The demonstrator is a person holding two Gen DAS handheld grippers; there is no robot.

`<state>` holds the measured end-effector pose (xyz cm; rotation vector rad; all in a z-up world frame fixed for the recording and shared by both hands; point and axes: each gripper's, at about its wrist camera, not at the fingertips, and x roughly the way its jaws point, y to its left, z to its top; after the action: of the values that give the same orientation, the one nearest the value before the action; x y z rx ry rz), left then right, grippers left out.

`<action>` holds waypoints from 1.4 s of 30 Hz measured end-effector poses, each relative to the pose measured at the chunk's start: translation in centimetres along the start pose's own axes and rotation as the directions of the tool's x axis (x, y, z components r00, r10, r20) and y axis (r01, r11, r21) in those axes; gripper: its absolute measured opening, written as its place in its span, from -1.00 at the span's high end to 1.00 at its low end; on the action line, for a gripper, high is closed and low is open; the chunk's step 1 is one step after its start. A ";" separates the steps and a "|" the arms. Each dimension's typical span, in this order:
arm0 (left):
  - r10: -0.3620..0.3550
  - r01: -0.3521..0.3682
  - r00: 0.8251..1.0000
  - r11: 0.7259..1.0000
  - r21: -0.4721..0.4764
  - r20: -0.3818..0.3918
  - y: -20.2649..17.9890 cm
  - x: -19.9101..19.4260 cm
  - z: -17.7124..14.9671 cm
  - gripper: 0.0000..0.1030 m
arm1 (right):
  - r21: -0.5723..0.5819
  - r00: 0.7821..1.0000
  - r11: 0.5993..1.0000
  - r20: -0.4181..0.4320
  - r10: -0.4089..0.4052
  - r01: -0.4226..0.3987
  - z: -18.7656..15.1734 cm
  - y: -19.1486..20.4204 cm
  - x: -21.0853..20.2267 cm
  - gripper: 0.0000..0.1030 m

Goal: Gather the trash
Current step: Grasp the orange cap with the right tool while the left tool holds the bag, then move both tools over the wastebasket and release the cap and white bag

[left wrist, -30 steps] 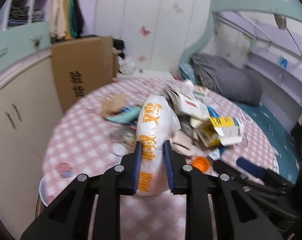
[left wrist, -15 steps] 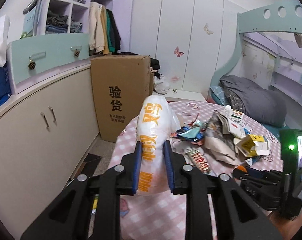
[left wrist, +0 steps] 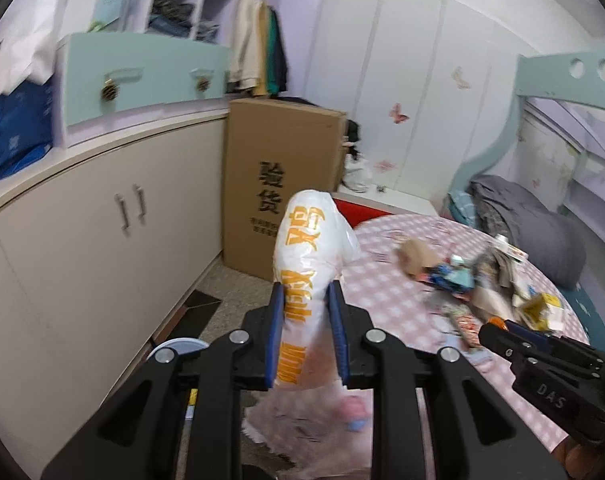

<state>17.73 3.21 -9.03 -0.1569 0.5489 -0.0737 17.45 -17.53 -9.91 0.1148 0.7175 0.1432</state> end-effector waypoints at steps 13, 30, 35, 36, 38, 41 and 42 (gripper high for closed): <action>0.243 -0.264 0.962 0.945 -0.193 -0.125 16.1 5.2 -1.0 0.58 | -0.160 0.962 0.953 -0.136 0.236 -0.256 0.9 17.4 12.8 0.43; 0.343 -0.417 0.891 0.879 -0.233 -0.299 25.2 12.2 -3.9 0.58 | -0.166 0.934 0.935 -0.234 0.272 -0.314 -0.7 23.9 23.7 -0.14; 0.334 -0.407 0.892 0.886 -0.223 -0.305 24.8 12.9 -4.0 0.58 | -0.161 0.939 0.941 -0.226 0.258 -0.297 -0.9 23.1 23.3 -0.19; 0.333 -0.407 0.892 0.886 -0.222 -0.307 24.8 13.0 -4.0 0.58 | -0.160 0.940 0.942 -0.224 0.258 -0.296 -1.0 23.1 23.3 -0.20; 0.330 -0.405 0.892 0.887 -0.223 -0.309 24.7 13.3 -3.9 0.57 | -0.159 0.944 0.946 -0.219 0.247 -0.284 -1.1 22.8 23.3 -0.23; 0.328 -0.403 0.892 0.889 -0.218 -0.311 24.6 13.6 -4.0 0.57 | -0.148 0.951 0.952 -0.202 0.235 -0.267 -1.0 22.1 23.2 -0.23; 0.328 -0.403 0.892 0.890 -0.216 -0.311 24.6 13.7 -3.9 0.57 | -0.142 0.953 0.955 -0.196 0.231 -0.260 -1.0 21.8 23.2 -0.23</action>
<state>27.99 25.41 -23.51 -0.3144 0.8514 0.3625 32.08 7.94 -22.27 0.0316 0.8651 0.4565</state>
